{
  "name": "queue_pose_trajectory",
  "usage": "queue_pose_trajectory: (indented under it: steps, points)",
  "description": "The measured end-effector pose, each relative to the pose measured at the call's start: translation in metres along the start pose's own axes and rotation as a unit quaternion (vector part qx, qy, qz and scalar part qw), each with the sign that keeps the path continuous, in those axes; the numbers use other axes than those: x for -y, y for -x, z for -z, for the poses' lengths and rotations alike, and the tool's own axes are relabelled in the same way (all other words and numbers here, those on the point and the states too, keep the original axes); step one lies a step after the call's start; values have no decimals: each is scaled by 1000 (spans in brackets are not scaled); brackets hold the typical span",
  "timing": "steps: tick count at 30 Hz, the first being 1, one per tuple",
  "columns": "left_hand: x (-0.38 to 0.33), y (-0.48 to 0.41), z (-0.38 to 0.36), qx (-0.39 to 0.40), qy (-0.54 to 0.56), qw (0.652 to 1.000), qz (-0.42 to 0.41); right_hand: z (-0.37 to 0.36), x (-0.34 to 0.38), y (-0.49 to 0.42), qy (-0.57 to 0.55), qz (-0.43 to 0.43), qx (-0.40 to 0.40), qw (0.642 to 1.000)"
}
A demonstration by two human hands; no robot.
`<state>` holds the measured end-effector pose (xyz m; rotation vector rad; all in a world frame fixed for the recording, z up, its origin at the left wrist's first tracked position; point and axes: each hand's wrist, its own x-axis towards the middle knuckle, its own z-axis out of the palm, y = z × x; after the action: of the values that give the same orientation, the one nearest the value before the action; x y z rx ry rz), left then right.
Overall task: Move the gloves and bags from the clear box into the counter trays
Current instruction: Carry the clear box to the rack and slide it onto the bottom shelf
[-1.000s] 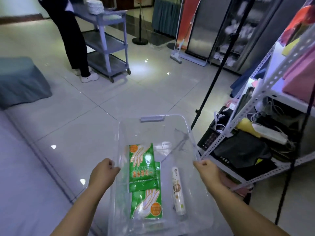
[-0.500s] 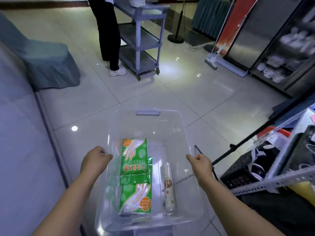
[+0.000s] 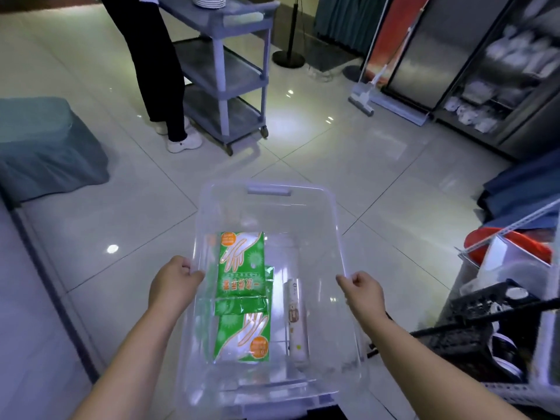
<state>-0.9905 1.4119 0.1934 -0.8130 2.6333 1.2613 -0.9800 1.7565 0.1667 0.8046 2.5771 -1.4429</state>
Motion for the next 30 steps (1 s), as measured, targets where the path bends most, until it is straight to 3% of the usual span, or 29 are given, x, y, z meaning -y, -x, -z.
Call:
queue_pose_trajectory:
  steps: [4, 13, 22, 30]
  points:
    - [-43, -55, -28, 30, 8, 1000, 1, -1, 13, -64, 16, -7, -44, 999]
    - [-173, -170, -120, 70, 2, 998, -3, 40, 42, -242, -9, -49, -58, 997]
    - [-323, -257, -214, 116, -20, 991, -55, 114, 75, -380, -54, -87, -94, 990]
    - [-466, -345, -324, 198, -62, 969, -136, 171, 81, -488, -87, -150, -189, 967]
